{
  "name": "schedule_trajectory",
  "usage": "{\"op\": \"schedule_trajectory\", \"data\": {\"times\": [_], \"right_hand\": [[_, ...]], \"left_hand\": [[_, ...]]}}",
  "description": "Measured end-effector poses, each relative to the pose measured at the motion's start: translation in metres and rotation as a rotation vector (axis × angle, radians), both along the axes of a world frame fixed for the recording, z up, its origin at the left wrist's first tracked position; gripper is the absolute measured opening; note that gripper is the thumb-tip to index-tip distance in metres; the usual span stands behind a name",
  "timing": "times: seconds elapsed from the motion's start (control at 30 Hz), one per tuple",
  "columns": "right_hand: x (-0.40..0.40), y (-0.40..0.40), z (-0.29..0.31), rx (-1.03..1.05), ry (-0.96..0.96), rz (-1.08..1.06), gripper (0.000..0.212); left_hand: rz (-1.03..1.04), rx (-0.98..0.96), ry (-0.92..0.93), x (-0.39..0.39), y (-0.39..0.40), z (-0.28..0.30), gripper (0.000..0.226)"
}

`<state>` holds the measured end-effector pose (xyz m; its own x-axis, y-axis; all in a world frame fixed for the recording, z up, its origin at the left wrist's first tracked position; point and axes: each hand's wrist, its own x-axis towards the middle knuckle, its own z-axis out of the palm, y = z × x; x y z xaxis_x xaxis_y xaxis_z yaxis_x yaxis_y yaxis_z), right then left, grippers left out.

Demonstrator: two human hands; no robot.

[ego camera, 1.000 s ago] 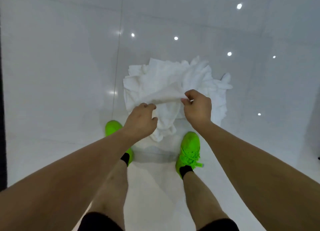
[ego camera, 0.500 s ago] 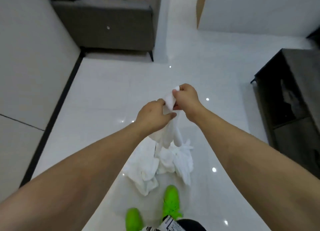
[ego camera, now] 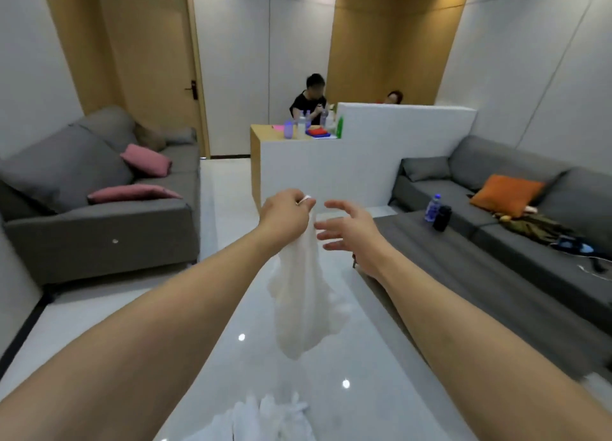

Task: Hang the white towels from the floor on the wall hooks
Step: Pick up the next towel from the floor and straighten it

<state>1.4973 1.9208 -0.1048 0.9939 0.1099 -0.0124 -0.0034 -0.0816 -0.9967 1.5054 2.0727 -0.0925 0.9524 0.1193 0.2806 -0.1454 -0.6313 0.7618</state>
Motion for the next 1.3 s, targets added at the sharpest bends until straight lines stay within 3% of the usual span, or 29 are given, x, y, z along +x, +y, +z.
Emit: {"op": "schedule_trajectory", "data": {"times": [0.13,0.27,0.43,0.53,0.6,0.67,0.8,0.9,1.0,1.1,1.2,1.3], "right_hand": [[-0.043,-0.043,0.012,-0.253,-0.143,-0.011,0.073],[-0.076,-0.086,0.021,-0.132,-0.115,0.074,0.05],[-0.106,-0.153,0.026,-0.098,-0.186,-0.241,0.028],[-0.12,-0.215,0.037,-0.032,-0.23,-0.415,0.011],[-0.132,-0.262,0.045,0.0,-0.237,-0.462,0.021],[-0.147,-0.31,0.052,0.032,-0.215,-0.488,0.017],[-0.179,-0.409,0.06,0.073,-0.171,-0.528,0.024],[-0.206,-0.483,0.063,0.097,-0.169,-0.635,0.022],[-0.231,-0.552,0.061,-0.143,-0.144,-0.628,0.019],[-0.248,-0.6,0.057,-0.3,-0.074,-0.429,0.039],[-0.248,-0.632,0.051,-0.253,-0.058,-0.297,0.049],[-0.234,-0.664,0.044,-0.214,-0.056,-0.428,0.048]], "left_hand": [[-0.176,0.003,0.04,-0.027,-0.049,0.038,0.024],[-0.312,-0.011,0.13,-0.056,-0.101,0.058,0.038],[-0.375,0.099,0.136,-0.075,-0.155,0.06,0.055],[-0.46,0.214,0.3,-0.085,-0.191,0.058,0.063],[-0.567,0.277,0.41,-0.091,-0.227,0.05,0.057],[-0.676,0.289,0.445,-0.101,-0.276,0.04,0.04],[-0.749,0.141,0.395,-0.121,-0.391,0.023,0.014],[-0.721,-0.022,0.308,-0.131,-0.473,0.02,0.018],[-0.635,-0.07,0.153,-0.142,-0.536,0.03,0.013],[-0.753,-0.05,0.104,-0.147,-0.588,0.044,0.003],[-0.876,-0.035,0.191,-0.15,-0.631,0.049,0.017],[-0.925,-0.03,0.197,-0.14,-0.668,0.043,0.03]]}}
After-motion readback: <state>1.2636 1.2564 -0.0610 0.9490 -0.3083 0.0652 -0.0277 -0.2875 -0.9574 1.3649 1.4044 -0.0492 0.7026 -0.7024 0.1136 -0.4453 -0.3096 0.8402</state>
